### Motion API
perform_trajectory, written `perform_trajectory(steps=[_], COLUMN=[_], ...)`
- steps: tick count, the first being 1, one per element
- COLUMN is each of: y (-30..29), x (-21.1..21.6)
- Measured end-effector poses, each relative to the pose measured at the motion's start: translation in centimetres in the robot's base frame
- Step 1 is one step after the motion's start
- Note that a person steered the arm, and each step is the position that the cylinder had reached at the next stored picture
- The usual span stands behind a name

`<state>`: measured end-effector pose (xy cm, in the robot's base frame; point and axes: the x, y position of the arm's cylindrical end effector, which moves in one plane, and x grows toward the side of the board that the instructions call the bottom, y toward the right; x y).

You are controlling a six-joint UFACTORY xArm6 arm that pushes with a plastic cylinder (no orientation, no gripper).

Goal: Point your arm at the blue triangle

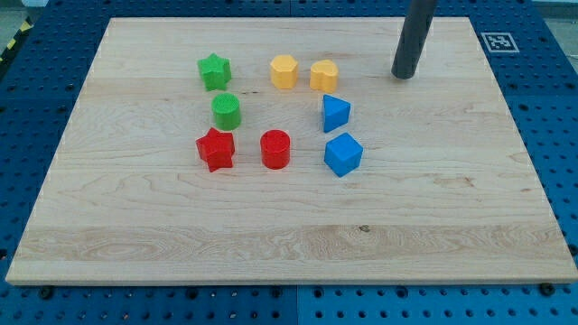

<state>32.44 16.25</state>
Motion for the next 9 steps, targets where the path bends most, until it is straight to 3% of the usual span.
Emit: perform_trajectory(steps=[5,7,8,9], y=[-0.5,-3.8,-3.8,-3.6], x=[0.0,-0.5,0.3,4.2])
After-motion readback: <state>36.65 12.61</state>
